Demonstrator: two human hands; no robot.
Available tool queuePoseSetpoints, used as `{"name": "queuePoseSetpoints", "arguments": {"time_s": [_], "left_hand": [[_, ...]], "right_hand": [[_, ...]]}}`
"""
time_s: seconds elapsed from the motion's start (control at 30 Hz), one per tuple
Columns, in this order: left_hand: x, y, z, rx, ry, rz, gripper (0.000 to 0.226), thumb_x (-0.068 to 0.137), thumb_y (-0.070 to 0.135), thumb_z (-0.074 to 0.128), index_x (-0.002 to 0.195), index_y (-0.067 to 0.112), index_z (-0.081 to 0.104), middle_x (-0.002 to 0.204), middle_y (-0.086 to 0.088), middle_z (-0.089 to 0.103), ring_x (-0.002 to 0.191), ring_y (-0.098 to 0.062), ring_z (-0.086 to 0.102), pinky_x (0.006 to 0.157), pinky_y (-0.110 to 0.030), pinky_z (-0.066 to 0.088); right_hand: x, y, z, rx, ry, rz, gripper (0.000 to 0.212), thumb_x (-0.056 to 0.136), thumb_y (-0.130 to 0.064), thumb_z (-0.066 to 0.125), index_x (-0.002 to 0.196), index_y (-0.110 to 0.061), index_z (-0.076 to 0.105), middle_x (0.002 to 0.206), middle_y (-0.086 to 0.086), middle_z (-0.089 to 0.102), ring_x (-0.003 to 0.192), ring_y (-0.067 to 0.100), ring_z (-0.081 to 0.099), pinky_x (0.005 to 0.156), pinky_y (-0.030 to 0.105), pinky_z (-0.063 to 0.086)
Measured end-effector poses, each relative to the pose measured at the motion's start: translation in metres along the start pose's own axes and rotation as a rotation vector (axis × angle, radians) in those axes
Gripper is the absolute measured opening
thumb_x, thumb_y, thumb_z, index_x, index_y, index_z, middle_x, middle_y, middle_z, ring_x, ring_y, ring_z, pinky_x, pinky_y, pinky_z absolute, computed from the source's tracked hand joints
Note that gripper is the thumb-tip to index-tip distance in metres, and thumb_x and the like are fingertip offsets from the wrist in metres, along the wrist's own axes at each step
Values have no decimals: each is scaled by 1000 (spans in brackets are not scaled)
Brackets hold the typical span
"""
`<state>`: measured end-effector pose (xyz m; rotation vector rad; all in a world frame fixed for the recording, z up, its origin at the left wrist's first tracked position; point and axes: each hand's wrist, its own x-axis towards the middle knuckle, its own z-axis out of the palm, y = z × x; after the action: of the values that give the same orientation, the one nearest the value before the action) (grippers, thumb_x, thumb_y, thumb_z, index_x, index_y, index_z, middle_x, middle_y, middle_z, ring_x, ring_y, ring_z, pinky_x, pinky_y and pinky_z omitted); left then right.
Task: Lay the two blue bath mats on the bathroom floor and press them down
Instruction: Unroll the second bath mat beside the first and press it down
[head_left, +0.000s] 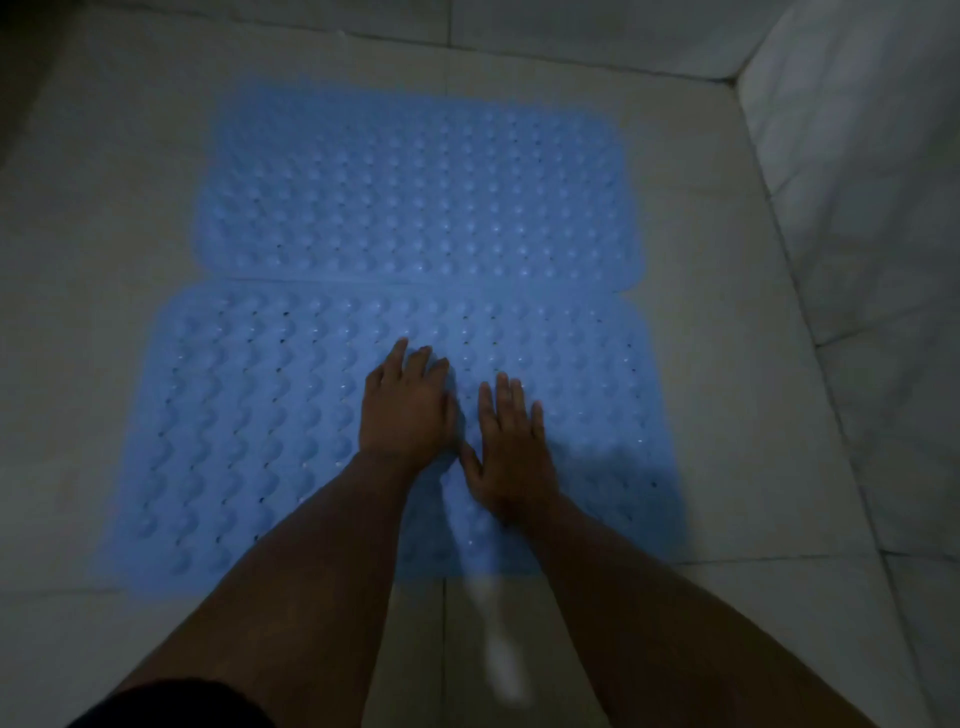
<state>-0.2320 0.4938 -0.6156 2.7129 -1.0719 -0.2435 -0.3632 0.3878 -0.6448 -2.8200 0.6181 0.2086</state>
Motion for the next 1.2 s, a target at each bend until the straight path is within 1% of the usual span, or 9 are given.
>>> {"name": "queuePoseSetpoints", "arguments": {"time_s": [0.07, 0.47, 0.6, 0.7, 0.73, 0.8, 0.9, 1.0, 1.2], "left_hand": [[-5, -8, 5, 9, 23, 26, 56, 87, 41, 42, 132, 15, 64, 143, -10, 58, 144, -37, 41, 103, -49, 43], [7, -34, 21, -33, 107, 49, 49, 93, 37, 46, 131, 13, 64, 145, -12, 57, 146, -36, 40, 101, -49, 45], [0, -41, 13, -43, 78, 25, 52, 94, 41, 42, 134, 14, 62, 148, -12, 55, 148, -36, 37, 103, -53, 44], [-6, -41, 7, -45, 61, 27, 54, 95, 42, 40, 136, 14, 61, 149, -13, 53, 149, -36, 35, 105, -54, 46], [-7, -40, 5, -41, 59, 28, 54, 95, 41, 41, 136, 14, 62, 149, -13, 54, 149, -36, 36, 105, -54, 46], [-11, -34, 5, -31, 56, 37, 54, 93, 40, 41, 134, 13, 64, 146, -12, 57, 147, -36, 39, 103, -51, 46], [-14, -22, 12, -65, 53, 82, 53, 92, 39, 42, 134, 13, 64, 146, -13, 57, 145, -38, 41, 104, -51, 46], [-11, -4, 26, -102, 11, 157, 56, 94, 40, 42, 141, 15, 58, 152, -13, 51, 148, -39, 36, 107, -55, 43], [-19, 17, 59, 10, -31, 191, 71, 103, 59, 32, 161, 19, 27, 171, -10, 12, 158, -34, 4, 123, -61, 12]], "right_hand": [[-5, -8, 11, -54, 10, 4, 83, 95, -58, 32, 158, -5, 20, 167, 20, 8, 155, 36, 5, 123, 59, 10], [-4, -12, 22, -63, 60, 1, 94, 95, -69, 36, 159, -5, 13, 168, 16, 3, 156, 31, -1, 123, 59, 11], [0, -16, 15, -13, -84, 26, 101, 91, -77, 29, 160, -8, 3, 168, 13, -9, 156, 28, -11, 125, 55, 0], [8, -12, -6, 40, -221, 46, 94, 93, -75, 21, 161, -12, 4, 165, 7, -18, 156, 25, -10, 126, 51, 2], [15, -10, -18, 60, -260, 55, 88, 95, -72, 22, 161, -14, 12, 166, 5, -13, 156, 24, -3, 126, 47, 6], [33, -6, -50, 66, -294, 60, 69, 100, -64, 30, 151, -19, 39, 167, 5, 18, 152, 23, 24, 121, 40, 26], [63, 4, -87, 89, -152, 44, 47, 100, -54, 44, 129, -21, 62, 138, 5, 60, 129, 26, 54, 104, 35, 43], [87, 19, -100, 174, 12, 50, 39, 98, -49, 53, 123, -22, 67, 129, 2, 65, 125, 24, 55, 103, 35, 44], [105, 41, -88, 203, 170, -97, 31, 96, -42, 55, 111, -21, 72, 120, 1, 67, 122, 24, 55, 101, 41, 49]]}}
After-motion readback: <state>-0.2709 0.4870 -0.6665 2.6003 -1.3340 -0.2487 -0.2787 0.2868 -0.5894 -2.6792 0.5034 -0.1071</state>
